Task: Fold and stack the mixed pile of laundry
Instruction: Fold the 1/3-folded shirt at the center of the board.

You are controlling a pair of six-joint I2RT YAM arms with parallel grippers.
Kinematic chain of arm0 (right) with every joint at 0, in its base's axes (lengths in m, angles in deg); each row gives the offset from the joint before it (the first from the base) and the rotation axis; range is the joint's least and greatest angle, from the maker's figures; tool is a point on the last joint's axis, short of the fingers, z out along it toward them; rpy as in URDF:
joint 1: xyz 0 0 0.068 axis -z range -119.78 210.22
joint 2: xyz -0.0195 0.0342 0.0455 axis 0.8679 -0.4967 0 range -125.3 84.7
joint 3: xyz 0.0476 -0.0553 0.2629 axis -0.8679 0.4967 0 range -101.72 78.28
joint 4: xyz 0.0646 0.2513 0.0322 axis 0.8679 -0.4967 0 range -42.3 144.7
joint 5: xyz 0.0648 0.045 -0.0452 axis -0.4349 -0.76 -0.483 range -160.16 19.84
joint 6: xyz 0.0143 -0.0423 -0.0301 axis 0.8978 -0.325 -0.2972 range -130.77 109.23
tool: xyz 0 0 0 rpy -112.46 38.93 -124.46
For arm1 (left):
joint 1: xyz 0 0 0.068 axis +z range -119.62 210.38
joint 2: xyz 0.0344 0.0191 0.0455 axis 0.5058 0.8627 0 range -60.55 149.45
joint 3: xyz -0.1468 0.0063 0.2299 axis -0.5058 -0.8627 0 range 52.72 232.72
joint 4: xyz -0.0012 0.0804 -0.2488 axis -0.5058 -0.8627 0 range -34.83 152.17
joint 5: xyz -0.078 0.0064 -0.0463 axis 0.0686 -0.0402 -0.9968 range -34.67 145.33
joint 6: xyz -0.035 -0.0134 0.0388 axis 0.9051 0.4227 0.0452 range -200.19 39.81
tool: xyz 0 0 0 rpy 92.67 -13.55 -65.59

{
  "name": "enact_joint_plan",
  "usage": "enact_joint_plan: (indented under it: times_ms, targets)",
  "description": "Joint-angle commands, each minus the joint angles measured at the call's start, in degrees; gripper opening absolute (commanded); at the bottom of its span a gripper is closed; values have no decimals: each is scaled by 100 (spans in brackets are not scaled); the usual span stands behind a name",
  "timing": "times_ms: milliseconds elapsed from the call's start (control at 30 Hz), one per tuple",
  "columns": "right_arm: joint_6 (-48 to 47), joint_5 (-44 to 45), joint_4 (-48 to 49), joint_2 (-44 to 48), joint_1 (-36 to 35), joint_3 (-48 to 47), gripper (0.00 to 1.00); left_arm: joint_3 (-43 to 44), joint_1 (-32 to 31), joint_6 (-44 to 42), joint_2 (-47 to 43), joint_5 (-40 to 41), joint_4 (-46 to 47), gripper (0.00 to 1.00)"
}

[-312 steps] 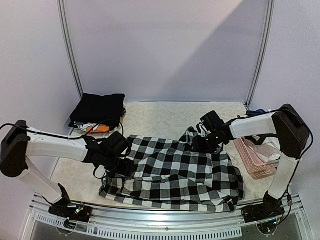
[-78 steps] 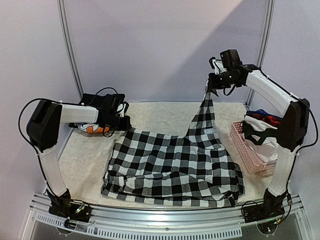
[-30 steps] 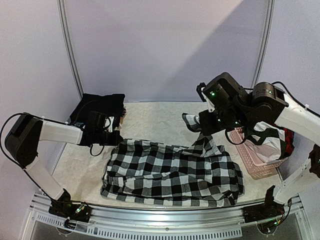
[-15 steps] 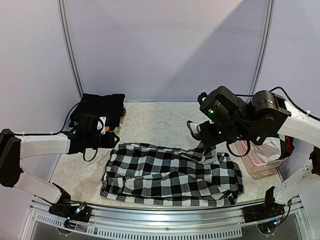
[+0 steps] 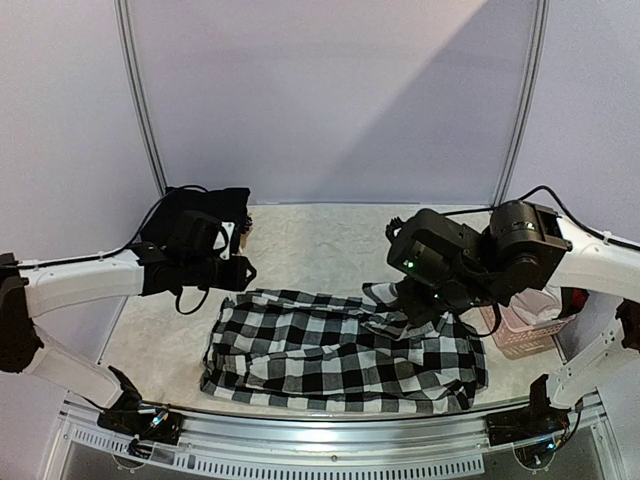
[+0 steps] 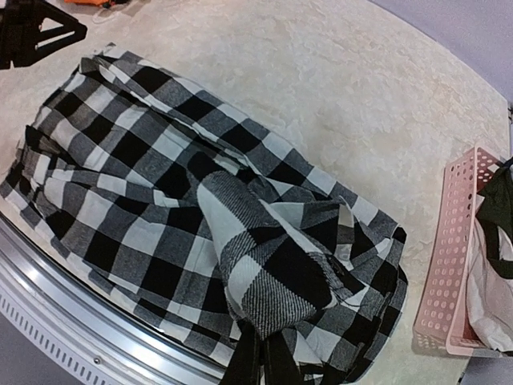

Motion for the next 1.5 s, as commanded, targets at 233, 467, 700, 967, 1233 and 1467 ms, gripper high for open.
enact_joint_plan:
  times_ms: [233, 467, 700, 967, 1233, 1467]
  targets:
    - [14, -438, 440, 665, -34, 1118, 5, 1141, -801, 69, 2090, -250, -28, 36]
    - [74, -481, 458, 914, -36, 1449, 5, 1073, -864, 136, 2639, 67, 102, 32]
    - [53, -447, 509, 918, -35, 1477, 6, 313, -970, 514, 2415, 425, 264, 28]
    - [20, -154, 612, 976, -36, 1449, 7, -102, -1008, 524, 1226, 1045, 93, 30]
    - [30, 702, 410, 845, -26, 1283, 8, 163, -990, 401, 1681, 1303, 51, 30]
    - [26, 823, 739, 847, 96, 1492, 28, 160, -826, 517, 2204, 1489, 25, 29]
